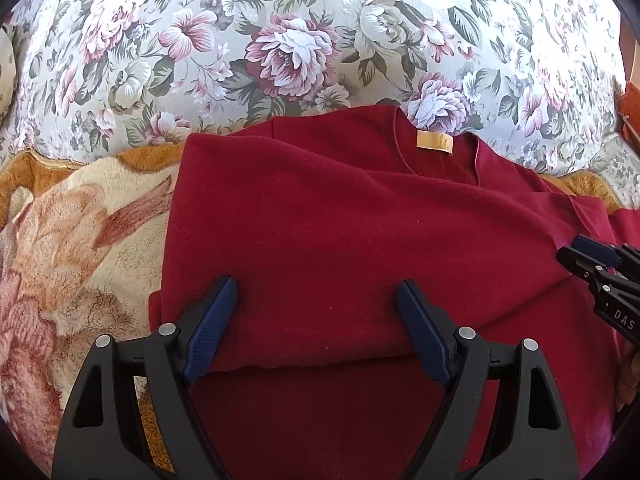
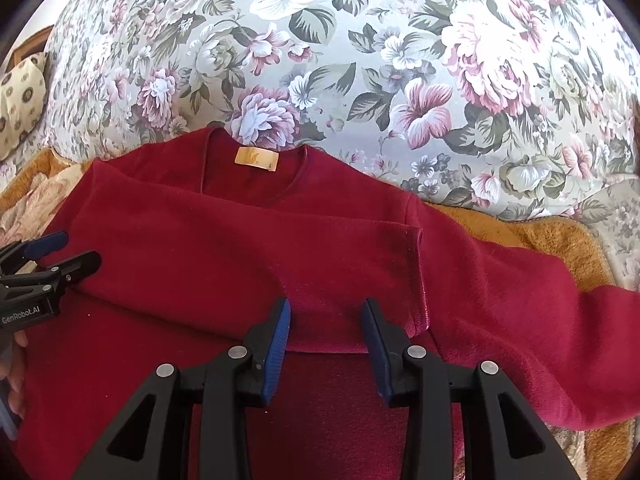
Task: Fold small clothes
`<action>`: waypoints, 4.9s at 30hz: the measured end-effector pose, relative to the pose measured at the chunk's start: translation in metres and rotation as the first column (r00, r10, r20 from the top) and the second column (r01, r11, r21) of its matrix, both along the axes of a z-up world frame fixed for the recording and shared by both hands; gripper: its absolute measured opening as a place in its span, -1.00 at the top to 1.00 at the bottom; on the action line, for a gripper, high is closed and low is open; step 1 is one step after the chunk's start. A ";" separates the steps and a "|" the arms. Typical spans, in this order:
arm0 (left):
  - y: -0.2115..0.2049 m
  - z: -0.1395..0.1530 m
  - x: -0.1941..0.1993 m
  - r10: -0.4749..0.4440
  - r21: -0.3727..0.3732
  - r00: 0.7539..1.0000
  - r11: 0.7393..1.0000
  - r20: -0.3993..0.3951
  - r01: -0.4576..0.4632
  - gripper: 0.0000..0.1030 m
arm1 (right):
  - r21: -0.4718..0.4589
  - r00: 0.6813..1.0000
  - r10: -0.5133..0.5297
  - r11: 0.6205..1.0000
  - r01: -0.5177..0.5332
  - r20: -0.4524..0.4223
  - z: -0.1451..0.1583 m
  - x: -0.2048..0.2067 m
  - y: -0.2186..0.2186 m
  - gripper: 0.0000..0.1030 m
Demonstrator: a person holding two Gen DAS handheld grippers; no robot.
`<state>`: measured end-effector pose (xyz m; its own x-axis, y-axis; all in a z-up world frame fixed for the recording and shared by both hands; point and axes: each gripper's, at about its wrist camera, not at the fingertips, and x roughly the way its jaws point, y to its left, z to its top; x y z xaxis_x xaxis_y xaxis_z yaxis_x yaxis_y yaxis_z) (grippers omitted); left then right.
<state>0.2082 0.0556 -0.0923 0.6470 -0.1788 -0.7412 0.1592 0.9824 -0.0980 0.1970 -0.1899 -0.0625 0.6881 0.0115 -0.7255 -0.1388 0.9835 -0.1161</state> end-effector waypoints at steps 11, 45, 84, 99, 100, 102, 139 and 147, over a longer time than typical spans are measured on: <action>0.000 0.000 0.000 0.000 -0.005 1.000 1.000 0.000 0.000 -0.60 | 0.011 1.000 -0.001 1.000 0.001 0.003 -0.001 -0.001 0.000 0.30; 0.001 0.000 -0.001 0.001 -0.021 1.000 1.000 0.005 -0.001 -0.60 | 0.049 1.000 0.000 0.999 0.000 0.003 -0.001 0.000 -0.005 0.30; 0.001 -0.001 -0.002 0.000 -0.034 1.000 0.999 0.005 0.001 -0.64 | 0.052 1.000 0.002 0.999 -0.002 0.003 -0.002 -0.001 -0.005 0.30; 0.001 0.000 -0.002 -0.001 -0.035 1.000 0.999 0.006 0.001 -0.65 | 0.056 1.000 0.008 0.998 -0.008 0.000 -0.002 -0.001 -0.006 0.30; 0.001 -0.001 -0.002 -0.001 -0.034 1.000 0.999 0.006 0.001 -0.65 | 0.057 1.000 0.008 0.998 -0.008 0.000 -0.002 -0.001 -0.006 0.30; 0.001 -0.001 -0.002 0.000 -0.034 1.000 0.999 0.006 0.001 -0.65 | 0.057 1.000 0.008 0.998 -0.008 0.000 -0.003 -0.001 -0.006 0.30; -0.001 -0.001 -0.002 -0.004 -0.051 1.000 0.999 0.010 0.004 -0.68 | 0.068 0.924 -0.334 0.943 0.327 0.189 0.068 -0.168 -0.147 0.28; -0.001 -0.001 -0.002 -0.004 -0.053 1.000 0.999 0.011 0.005 -0.68 | 0.161 0.750 -0.598 0.800 0.577 0.284 0.094 -0.207 -0.277 0.25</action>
<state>0.2062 0.0545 -0.0934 0.6542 -0.2207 -0.7234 0.1648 0.9751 -0.1485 -0.0100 -0.4673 0.0319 0.7571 -0.4334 -0.4888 0.5014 0.8652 0.0095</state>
